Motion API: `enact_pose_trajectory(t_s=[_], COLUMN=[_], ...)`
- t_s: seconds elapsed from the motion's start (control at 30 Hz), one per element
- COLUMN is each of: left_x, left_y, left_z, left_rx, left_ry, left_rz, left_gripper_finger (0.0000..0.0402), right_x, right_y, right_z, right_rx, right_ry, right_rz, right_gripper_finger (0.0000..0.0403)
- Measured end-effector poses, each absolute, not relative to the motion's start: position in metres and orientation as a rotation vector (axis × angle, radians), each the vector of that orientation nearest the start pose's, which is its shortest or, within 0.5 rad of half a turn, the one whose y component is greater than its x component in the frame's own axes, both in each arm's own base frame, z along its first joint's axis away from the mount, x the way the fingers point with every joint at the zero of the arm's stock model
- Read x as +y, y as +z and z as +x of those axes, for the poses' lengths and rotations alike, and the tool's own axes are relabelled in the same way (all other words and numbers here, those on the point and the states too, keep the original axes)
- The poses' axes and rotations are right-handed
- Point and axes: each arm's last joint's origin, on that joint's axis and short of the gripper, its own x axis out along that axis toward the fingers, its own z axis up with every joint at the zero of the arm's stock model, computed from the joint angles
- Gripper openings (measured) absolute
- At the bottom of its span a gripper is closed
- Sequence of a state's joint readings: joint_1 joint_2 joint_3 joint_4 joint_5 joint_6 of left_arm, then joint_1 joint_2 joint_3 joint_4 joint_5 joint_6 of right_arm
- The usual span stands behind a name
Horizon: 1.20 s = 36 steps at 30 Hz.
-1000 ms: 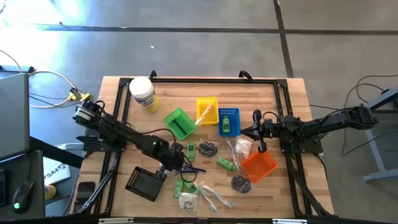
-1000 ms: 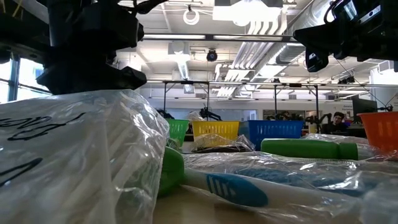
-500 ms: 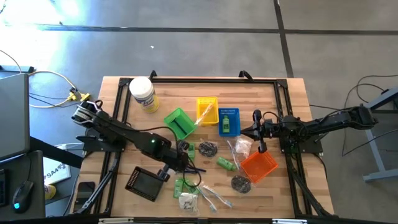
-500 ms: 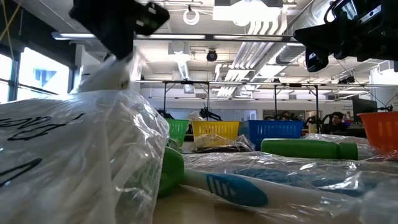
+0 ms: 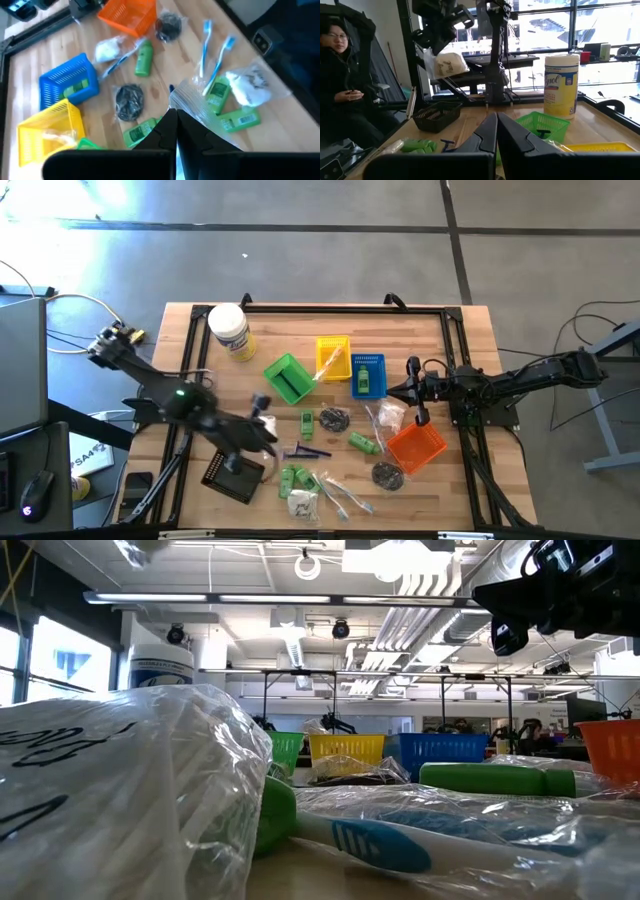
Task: Pick & Place Travel size toiletries
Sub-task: Put the cotton pack into the black basket
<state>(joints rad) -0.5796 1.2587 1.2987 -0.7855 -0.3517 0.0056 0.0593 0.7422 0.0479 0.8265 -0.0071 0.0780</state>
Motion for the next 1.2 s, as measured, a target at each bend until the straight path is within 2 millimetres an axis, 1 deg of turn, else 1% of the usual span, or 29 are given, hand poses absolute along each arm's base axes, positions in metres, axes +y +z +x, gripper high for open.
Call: enact_pose_trajectory(t_s=[0.1, 0.17, 0.3, 0.4, 0.53, 0.67, 0.8, 0.93, 1.07, 1.2], left_x=[-0.119, -0.110, -0.092, -0.079, -0.064, -0.051, -0.046, -0.047, -0.058, -0.077], left_y=[0.359, 0.354, 0.338, 0.327, 0.309, 0.290, 0.281, 0.280, 0.274, 0.268], left_z=[0.192, 0.176, 0.143, 0.122, 0.101, 0.086, 0.079, 0.081, 0.092, 0.112], left_rx=[0.629, 0.609, 0.567, 0.484, 0.387, 0.350, 0.328, 0.343, 0.418, 0.504], left_ry=[-0.218, -0.207, -0.145, -0.156, -0.171, -0.159, -0.156, -0.152, -0.187, -0.235], left_rz=[0.281, 0.236, 0.153, 0.082, 0.010, -0.040, -0.086, -0.114, -0.120, -0.147], left_gripper_finger=[0.0000, 0.0000, 0.0000, 0.0000, 0.0000, 0.0000, 0.0000, 0.0000, 0.0000, 0.0000], right_x=[0.009, 0.009, 0.009, 0.009, 0.009, 0.009, 0.009, 0.009, 0.009, 0.009], right_y=[0.184, 0.184, 0.184, 0.184, 0.184, 0.183, 0.183, 0.183, 0.183, 0.183], right_z=[0.148, 0.148, 0.148, 0.148, 0.148, 0.148, 0.148, 0.148, 0.148, 0.148], right_rx=[-0.130, -0.130, -0.130, -0.130, -0.130, -0.123, -0.121, -0.121, -0.121, -0.116], right_ry=[0.071, 0.071, 0.071, 0.071, 0.071, 0.071, 0.071, 0.071, 0.071, 0.071], right_rz=[0.081, 0.082, 0.082, 0.082, 0.082, 0.082, 0.082, 0.082, 0.082, 0.082], right_gripper_finger=[0.0003, 0.0003, 0.0003, 0.0003, 0.0003, 0.0003, 0.0003, 0.0003, 0.0003, 0.0003])
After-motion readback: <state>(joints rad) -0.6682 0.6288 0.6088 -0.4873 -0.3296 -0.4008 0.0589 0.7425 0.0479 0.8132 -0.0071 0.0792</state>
